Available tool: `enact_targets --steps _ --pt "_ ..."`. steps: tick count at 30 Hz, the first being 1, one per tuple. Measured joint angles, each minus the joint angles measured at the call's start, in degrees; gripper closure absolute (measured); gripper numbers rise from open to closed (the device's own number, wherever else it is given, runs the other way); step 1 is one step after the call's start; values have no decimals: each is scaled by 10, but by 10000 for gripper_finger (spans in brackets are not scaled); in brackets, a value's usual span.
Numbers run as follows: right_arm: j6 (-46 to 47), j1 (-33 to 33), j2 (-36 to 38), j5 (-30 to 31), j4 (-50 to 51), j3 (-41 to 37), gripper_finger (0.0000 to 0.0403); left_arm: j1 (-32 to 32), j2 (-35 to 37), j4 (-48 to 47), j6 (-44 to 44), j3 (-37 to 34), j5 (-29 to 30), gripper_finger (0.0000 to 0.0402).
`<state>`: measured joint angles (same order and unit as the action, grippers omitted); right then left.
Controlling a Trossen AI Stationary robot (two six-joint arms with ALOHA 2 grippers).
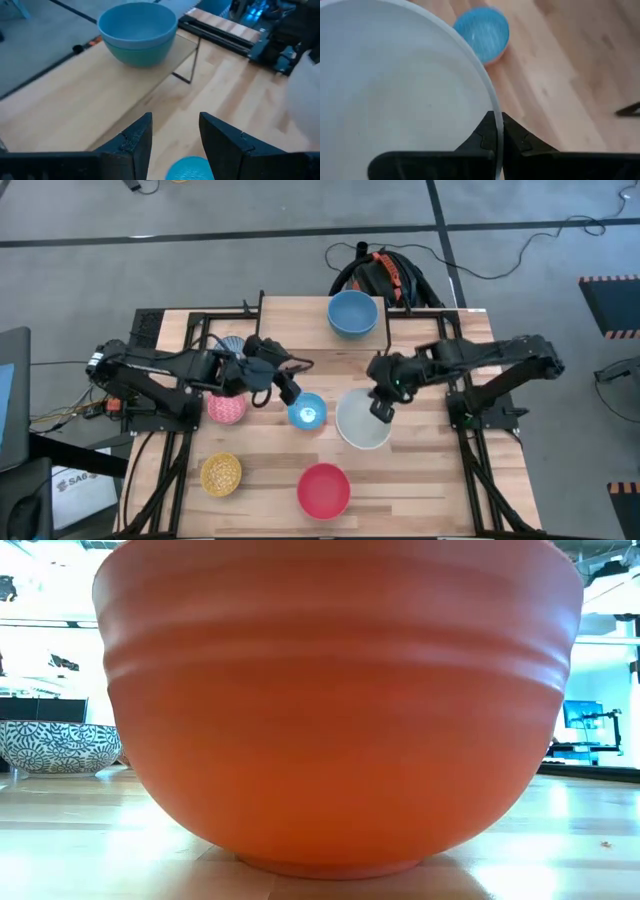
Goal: Place and stack bowls onto a shelf
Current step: Stack the white bowl on top of the blue bowl on the shelf
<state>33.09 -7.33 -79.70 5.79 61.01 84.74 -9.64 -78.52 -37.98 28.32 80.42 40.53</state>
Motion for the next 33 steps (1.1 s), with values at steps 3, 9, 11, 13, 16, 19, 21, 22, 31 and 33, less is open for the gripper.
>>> enact_targets --steps 3,9,11,13,16,19,21,22,31,33 --pt "-33 26 -12 1 9 46 380 7 -3 -12 -13 -3 0 255" --pt "-72 96 -13 1 33 98 379 22 19 87 29 -133 -42 255" --pt "-82 118 -10 1 45 113 379 21 39 135 50 -181 -65 255" --pt "-93 139 -8 1 46 128 378 21 55 176 67 -219 -86 255" --pt "-119 175 -7 2 40 145 378 21 79 214 74 -246 -91 255" --pt "-143 220 -11 3 20 157 379 21 96 216 67 -250 -82 255" --pt "-162 260 -13 3 23 157 379 21 100 216 55 -251 -80 255" --pt "-171 281 -17 3 19 155 379 21 101 216 53 -251 -76 255" --pt "-195 426 -102 -17 -28 153 379 21 100 212 51 -251 -78 255" --pt "-186 444 -119 -20 -34 152 378 21 100 212 52 -251 -80 255"
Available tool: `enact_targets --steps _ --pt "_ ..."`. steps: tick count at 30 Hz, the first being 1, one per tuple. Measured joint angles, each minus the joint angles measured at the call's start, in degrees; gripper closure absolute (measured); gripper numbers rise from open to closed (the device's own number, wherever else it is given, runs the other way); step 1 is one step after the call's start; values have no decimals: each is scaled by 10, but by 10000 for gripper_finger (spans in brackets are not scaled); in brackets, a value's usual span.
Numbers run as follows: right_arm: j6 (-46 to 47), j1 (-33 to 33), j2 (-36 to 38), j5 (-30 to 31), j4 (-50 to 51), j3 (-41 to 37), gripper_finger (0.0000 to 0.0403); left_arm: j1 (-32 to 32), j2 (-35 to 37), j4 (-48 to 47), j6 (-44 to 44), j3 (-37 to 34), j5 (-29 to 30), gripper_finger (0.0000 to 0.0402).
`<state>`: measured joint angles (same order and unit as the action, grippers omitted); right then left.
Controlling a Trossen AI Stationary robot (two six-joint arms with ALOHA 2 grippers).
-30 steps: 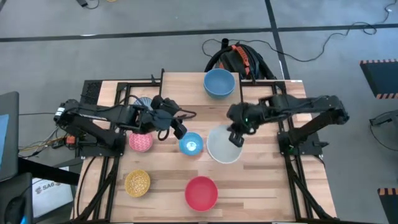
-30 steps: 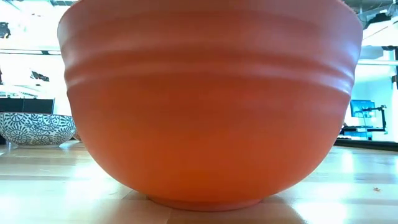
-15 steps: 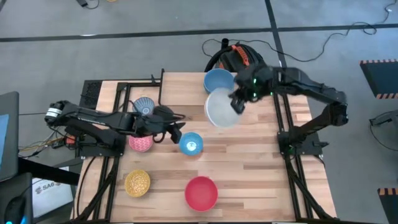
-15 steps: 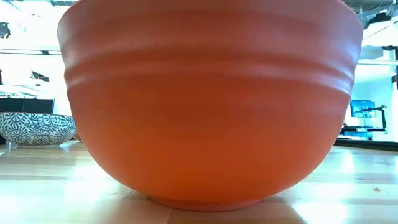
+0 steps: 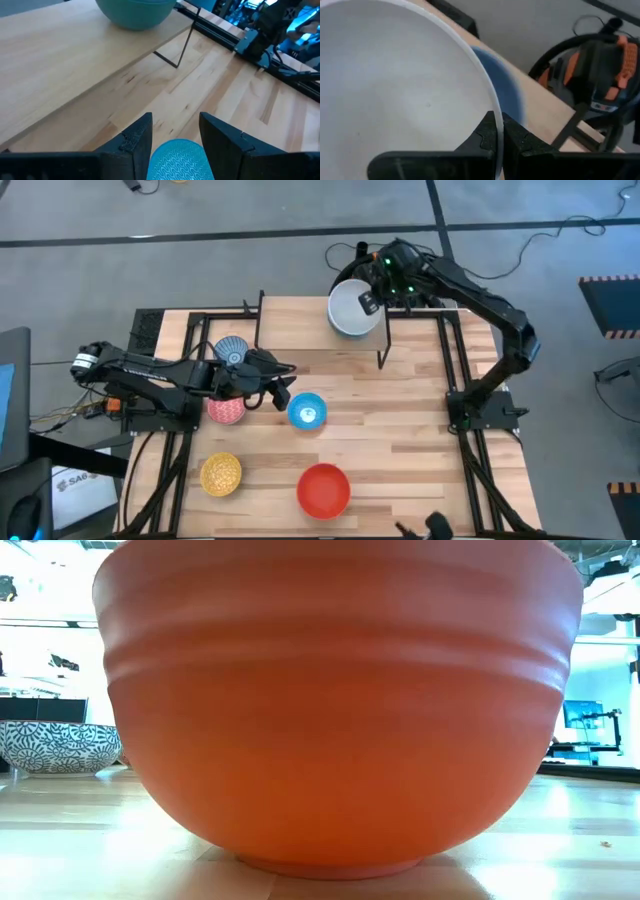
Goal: Place and stack bowls onto a shelf
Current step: Stack the white bowl on top of the blue bowl on the shelf
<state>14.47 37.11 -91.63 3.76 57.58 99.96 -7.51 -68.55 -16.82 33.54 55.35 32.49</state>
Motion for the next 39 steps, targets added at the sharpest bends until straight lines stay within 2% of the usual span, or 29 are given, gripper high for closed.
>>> enact_targets --steps 7,17,22,27,33,39 --pt "16 30 -15 -43 16 0 375 0 0 -12 10 0 -19 255" --pt "16 34 -26 -71 23 0 337 15 0 -23 -7 0 -42 255" --pt "15 36 -34 -72 35 1 306 26 0 -24 -19 0 -61 255" --pt "18 44 -22 -84 23 0 255 40 3 -36 -31 0 -92 255" --pt "-4 54 24 -82 -82 1 202 78 23 -37 -82 0 -144 255" --pt "-34 44 9 -78 -233 -18 206 141 53 -48 -134 0 -183 255"
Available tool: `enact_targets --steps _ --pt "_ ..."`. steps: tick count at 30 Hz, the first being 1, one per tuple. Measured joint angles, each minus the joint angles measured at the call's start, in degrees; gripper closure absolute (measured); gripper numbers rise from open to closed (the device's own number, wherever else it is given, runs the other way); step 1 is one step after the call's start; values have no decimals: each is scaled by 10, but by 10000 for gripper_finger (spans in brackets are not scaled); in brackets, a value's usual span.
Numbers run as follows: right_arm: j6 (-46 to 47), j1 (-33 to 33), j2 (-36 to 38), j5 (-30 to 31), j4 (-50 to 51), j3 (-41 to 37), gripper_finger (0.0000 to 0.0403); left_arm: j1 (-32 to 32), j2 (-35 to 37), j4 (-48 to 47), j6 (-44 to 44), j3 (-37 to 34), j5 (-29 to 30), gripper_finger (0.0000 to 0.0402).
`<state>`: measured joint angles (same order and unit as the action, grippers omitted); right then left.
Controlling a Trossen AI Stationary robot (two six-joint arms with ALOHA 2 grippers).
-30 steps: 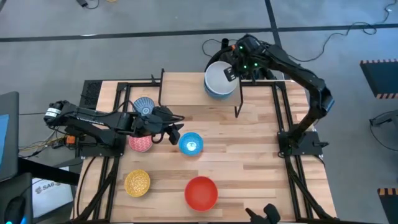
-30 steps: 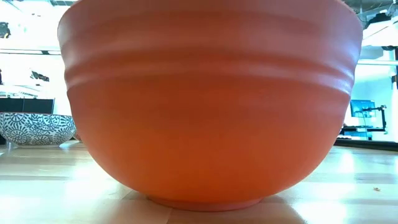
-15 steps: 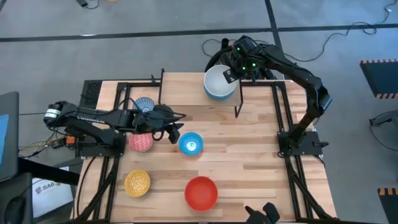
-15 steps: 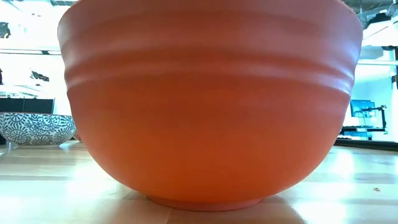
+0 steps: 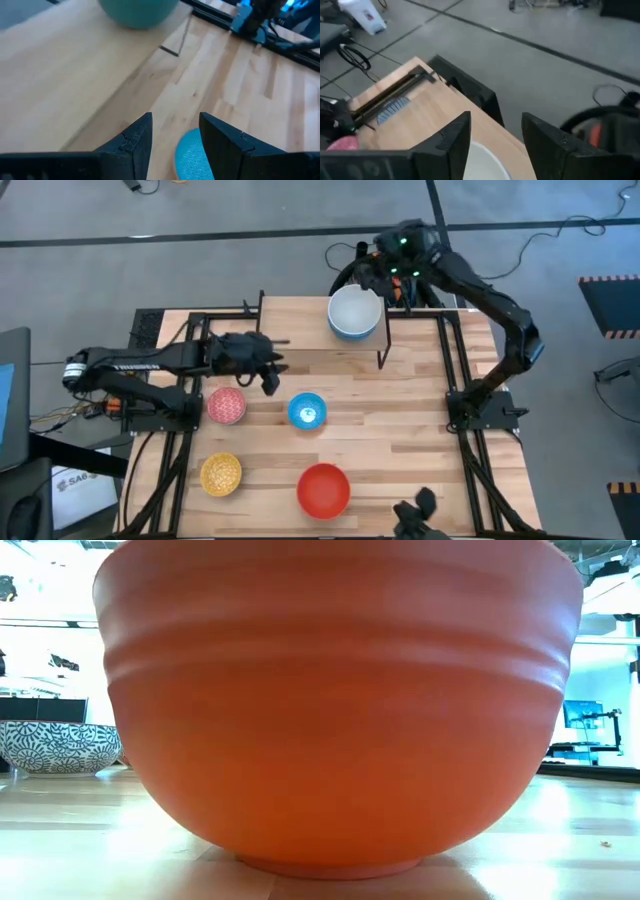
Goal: Place and stack bowls onto a shelf
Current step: Stack the white bowl on top of the blue bowl on the shelf, then stack the orange bowl on top of the white bowl on the shelf
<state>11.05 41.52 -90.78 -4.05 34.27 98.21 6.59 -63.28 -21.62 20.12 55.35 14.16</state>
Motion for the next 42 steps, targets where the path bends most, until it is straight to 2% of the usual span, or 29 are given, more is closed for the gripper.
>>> enact_targets --steps 5,9,16,21,27,30,35,39,42 --pt "38 -9 -5 10 -187 -122 223 30 20 -3 0 0 -4 255" --pt "36 -24 6 30 -294 -197 231 31 36 -13 5 1 12 255" --pt "8 -35 6 70 -360 -258 235 39 54 -50 0 0 15 255" --pt "9 -35 5 70 -406 -290 235 53 54 -57 0 0 12 255" --pt "7 -32 7 71 -412 -292 235 63 53 -60 -6 0 8 255" --pt "3 -33 33 71 -394 -292 235 65 53 -61 -9 0 -3 255" --pt "-28 -36 83 86 -294 -292 235 64 53 -82 -14 0 -3 255" --pt "-21 -61 108 86 -273 -292 235 64 53 -94 -21 0 1 255" --pt "-11 -104 138 83 -287 -292 235 64 53 -90 -24 0 1 255"
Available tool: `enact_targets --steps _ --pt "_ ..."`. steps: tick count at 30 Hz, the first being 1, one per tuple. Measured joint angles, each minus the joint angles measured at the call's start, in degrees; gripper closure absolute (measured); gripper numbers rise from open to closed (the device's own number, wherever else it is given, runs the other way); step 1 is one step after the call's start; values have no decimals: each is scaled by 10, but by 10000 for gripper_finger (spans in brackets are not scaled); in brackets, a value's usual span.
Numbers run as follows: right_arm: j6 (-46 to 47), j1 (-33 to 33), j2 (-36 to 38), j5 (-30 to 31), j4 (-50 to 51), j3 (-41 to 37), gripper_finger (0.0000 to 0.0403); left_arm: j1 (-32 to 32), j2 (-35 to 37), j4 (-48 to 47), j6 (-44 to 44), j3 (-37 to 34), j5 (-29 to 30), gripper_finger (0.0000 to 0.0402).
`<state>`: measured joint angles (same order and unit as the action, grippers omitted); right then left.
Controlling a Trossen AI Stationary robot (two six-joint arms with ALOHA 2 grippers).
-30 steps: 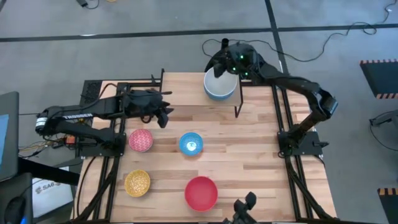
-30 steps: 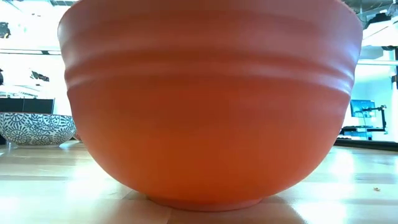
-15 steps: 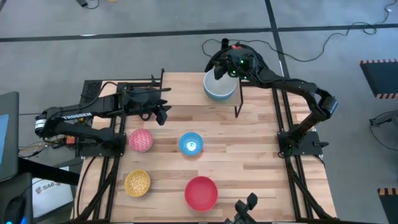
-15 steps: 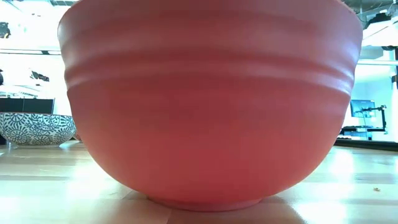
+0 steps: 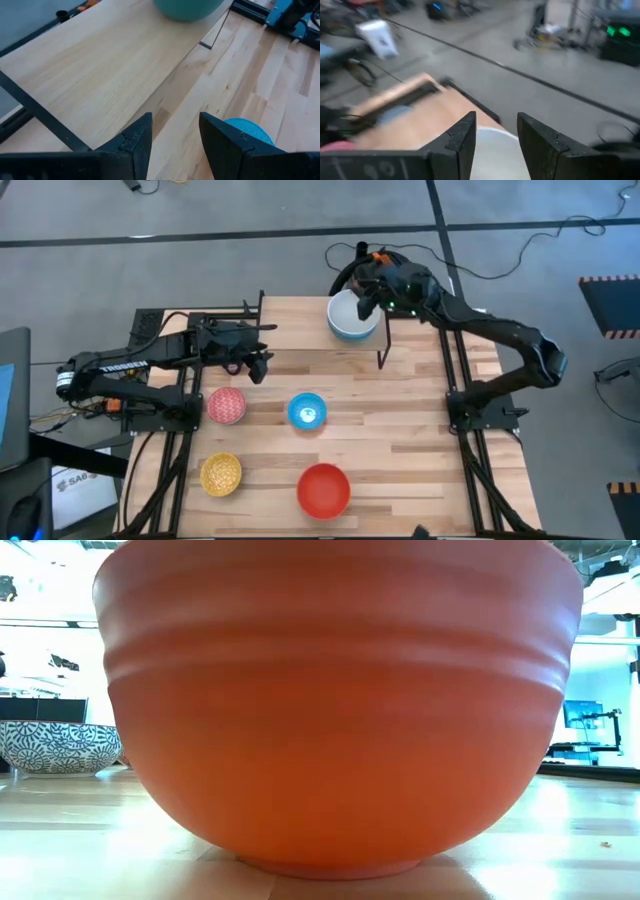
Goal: Place and stack bowls onto a shelf
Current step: Stack the orange bowl on top of the white bowl on the shelf
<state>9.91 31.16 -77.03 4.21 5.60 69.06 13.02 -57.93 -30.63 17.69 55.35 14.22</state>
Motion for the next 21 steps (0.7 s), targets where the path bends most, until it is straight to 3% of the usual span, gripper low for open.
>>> enact_targets --steps 11,21 --pt "95 -177 46 8 79 0 235 -43 -3 52 57 0 12 255" --pt "135 -353 7 18 132 1 235 -259 -48 80 233 0 162 255"
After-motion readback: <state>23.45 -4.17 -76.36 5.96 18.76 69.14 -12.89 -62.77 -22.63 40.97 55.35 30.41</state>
